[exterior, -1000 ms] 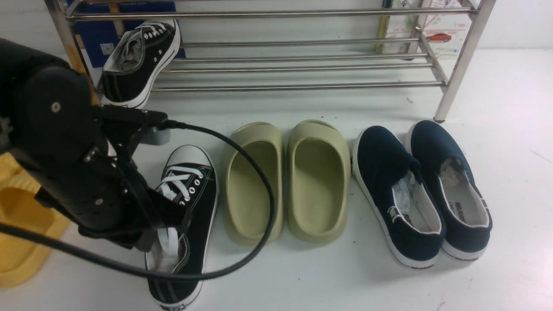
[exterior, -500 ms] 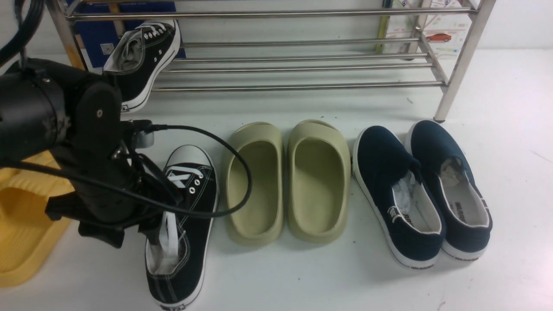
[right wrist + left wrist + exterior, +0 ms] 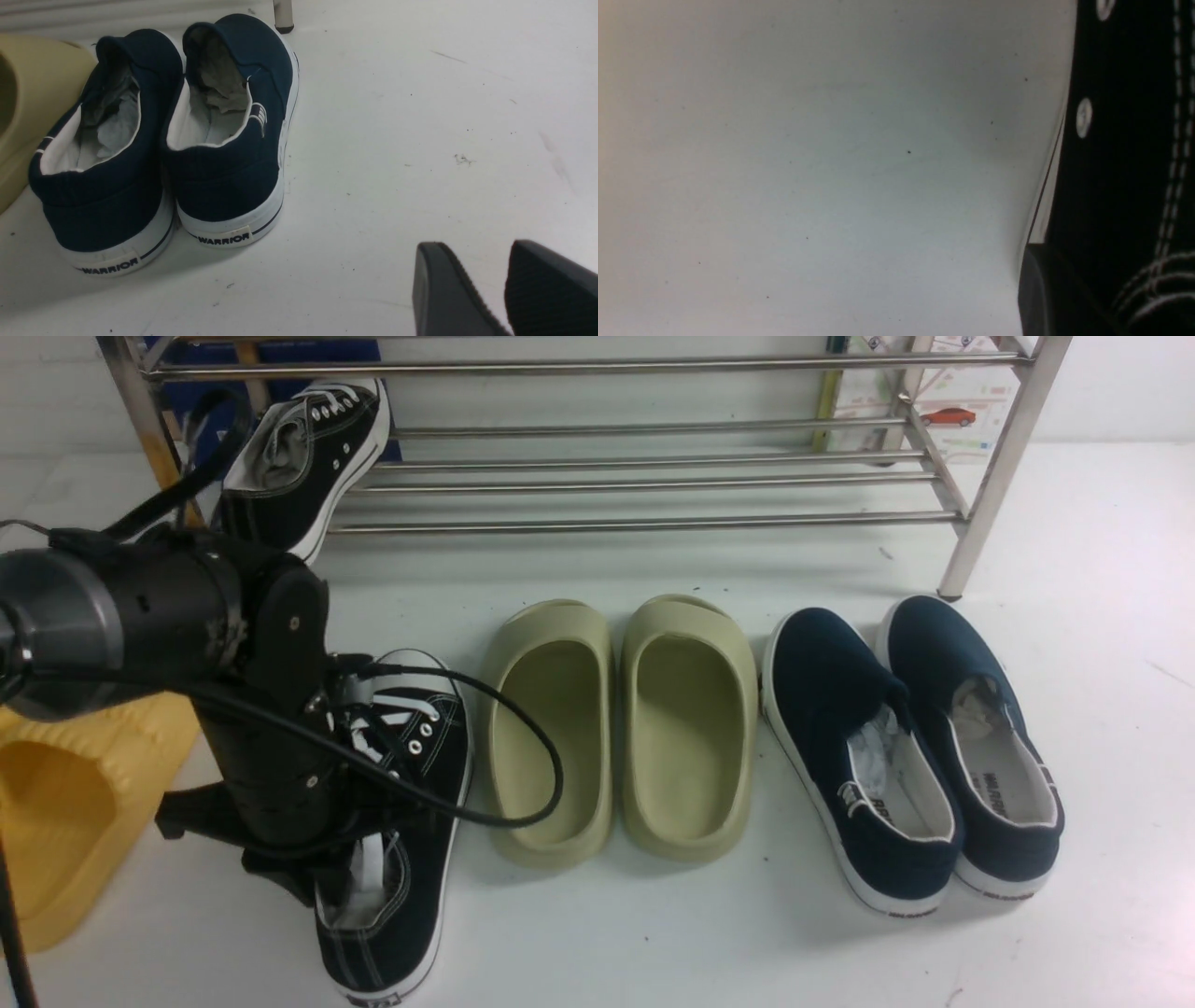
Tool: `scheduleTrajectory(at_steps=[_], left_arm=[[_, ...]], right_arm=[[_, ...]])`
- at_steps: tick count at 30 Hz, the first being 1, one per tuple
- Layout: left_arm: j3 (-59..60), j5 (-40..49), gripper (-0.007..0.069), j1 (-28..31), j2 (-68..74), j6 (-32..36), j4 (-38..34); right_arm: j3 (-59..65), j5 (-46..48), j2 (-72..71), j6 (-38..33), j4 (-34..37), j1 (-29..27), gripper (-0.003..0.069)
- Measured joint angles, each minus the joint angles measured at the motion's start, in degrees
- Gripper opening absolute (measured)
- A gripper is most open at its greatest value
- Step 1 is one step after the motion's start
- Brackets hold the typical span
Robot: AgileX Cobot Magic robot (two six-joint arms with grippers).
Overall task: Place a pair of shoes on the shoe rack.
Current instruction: Use the left arm to grab the shoe closest to it, then use the left arm to put a shoe into the shoe rack
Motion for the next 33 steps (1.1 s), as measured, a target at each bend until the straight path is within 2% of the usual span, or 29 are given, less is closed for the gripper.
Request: scheduleTrajectory(at_steps=[1,2,14,19,24,27,33], left_arm=[[0.0,0.0,-0.0006,0.0,-0.6,0.1,0.3],[0.0,-0.1,-0.0013,0.0,-1.4,0.1,0.6],[-9.1,8.1,-0.0013,0.1,-10.7,2.1,1.4],[-15.5,8.3,-0.0013,4.1,-10.4,3.0,-2.1],[-21.8,7.1,-0.0013,11.4,-5.8,9.7,-10.8],[-25.2,7.1,-0.0013,12.8,-1.9,12.0,-13.9],[-33.7,7.3,-0.0013,13.2,6.6,13.6,-14.9]], right_arm=[[0.0,0.0,0.0,0.0,0.0,0.0,0.0239],[0.0,0.0,0.0,0.0,0.0,0.0,0.0239],[0.0,0.0,0.0,0.0,0.0,0.0,0.0239],[0.0,0.0,0.0,0.0,0.0,0.0,0.0239],[0.0,0.0,0.0,0.0,0.0,0.0,0.0239],[0.0,0.0,0.0,0.0,0.0,0.0,0.0239],[0.0,0.0,0.0,0.0,0.0,0.0,0.0239]])
